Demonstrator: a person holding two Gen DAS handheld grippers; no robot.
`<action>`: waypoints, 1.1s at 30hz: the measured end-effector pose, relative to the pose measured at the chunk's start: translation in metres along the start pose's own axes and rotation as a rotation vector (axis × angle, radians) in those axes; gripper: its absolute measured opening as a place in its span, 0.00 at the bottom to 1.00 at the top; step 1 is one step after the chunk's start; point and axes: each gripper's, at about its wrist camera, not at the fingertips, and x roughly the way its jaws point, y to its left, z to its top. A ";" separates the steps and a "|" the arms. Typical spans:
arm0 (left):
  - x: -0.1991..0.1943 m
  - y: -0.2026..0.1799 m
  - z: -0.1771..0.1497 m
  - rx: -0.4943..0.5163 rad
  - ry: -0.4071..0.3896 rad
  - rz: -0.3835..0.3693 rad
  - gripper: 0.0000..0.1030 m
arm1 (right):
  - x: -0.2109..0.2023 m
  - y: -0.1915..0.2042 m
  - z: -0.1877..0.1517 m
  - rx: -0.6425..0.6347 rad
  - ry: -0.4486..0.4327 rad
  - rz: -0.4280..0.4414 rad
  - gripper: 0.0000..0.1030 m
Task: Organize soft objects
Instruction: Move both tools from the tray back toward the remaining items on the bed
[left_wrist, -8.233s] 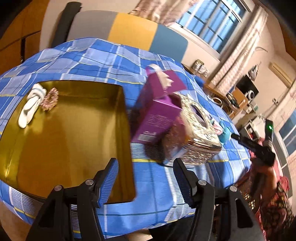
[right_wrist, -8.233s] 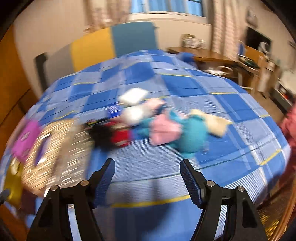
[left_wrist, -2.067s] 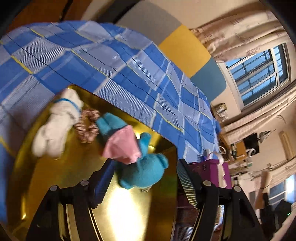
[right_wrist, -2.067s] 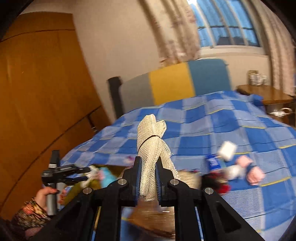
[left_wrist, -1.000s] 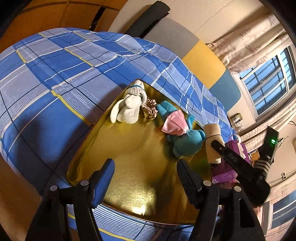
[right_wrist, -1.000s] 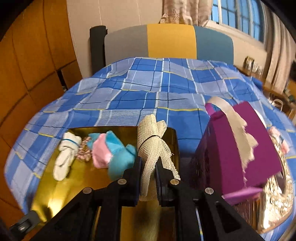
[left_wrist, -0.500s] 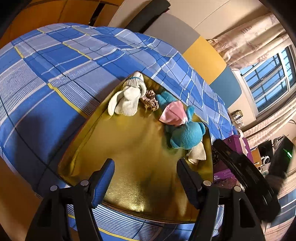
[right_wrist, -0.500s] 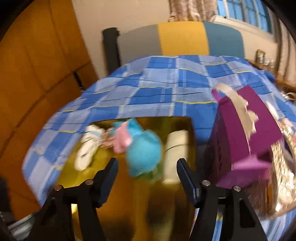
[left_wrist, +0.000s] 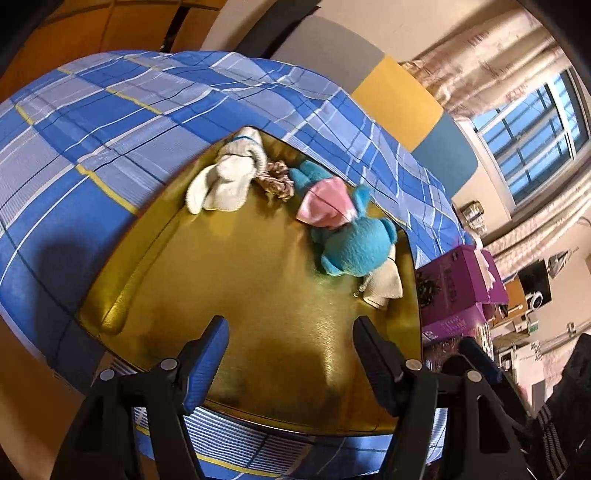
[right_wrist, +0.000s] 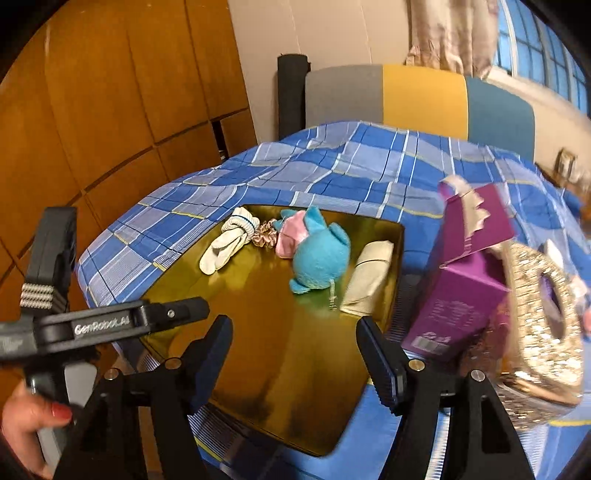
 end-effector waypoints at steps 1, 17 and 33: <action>0.000 -0.003 -0.001 0.006 0.000 -0.004 0.68 | -0.005 -0.002 -0.001 -0.014 -0.010 -0.007 0.70; 0.019 -0.077 -0.033 0.201 0.073 -0.063 0.68 | -0.093 -0.130 -0.026 0.186 -0.195 -0.199 0.71; 0.028 -0.178 -0.091 0.467 0.159 -0.234 0.68 | -0.106 -0.337 -0.063 0.561 -0.067 -0.326 0.84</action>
